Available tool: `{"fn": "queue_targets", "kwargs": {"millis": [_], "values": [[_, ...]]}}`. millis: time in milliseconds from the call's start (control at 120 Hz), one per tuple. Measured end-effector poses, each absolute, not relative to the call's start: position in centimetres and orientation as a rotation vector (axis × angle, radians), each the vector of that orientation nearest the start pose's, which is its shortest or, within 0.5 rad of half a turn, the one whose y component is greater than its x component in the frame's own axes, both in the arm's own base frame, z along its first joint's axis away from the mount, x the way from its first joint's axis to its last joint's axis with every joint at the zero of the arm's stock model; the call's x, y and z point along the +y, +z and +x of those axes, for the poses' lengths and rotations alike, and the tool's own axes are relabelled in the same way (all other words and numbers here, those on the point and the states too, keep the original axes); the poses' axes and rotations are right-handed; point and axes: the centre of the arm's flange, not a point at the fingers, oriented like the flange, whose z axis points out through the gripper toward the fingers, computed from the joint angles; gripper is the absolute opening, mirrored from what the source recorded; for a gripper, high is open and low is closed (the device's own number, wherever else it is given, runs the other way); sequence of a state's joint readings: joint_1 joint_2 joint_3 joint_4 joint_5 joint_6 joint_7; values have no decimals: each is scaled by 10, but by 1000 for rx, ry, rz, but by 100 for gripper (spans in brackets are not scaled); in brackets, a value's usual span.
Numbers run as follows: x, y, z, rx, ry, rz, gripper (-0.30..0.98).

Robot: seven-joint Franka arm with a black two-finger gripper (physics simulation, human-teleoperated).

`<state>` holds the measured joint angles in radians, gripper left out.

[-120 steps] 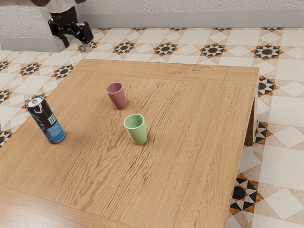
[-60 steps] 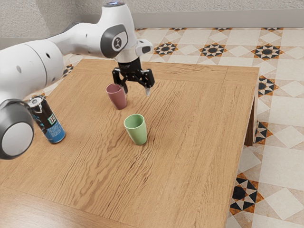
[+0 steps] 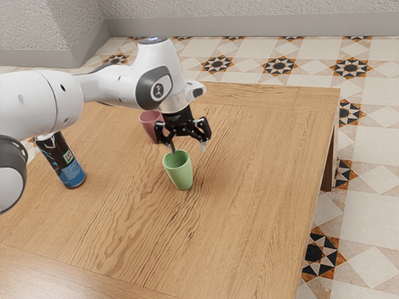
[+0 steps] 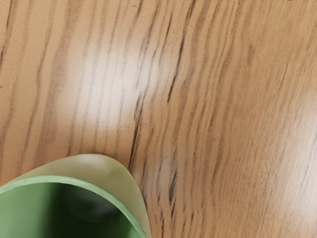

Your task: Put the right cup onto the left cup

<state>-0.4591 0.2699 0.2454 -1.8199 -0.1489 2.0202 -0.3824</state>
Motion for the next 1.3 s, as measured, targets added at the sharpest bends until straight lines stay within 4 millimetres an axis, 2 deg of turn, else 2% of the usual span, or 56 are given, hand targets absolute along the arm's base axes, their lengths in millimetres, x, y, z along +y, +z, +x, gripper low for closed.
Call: {"fn": "queue_targets", "kwargs": {"millis": [175, 425, 508, 658, 800, 1125, 1300], "values": [[-149, 378, 601, -432, 132, -3152, 66], [-148, 355, 603, -503, 170, -3126, 50], [-145, 351, 601, -528, 184, -3121, 40], [-142, 348, 600, -558, 193, -3116, 13], [-140, 345, 599, -577, 201, -3110, 0], [-140, 345, 598, -599, 206, -3103, -8], [-139, 355, 597, -607, 195, -3107, -9]]}}
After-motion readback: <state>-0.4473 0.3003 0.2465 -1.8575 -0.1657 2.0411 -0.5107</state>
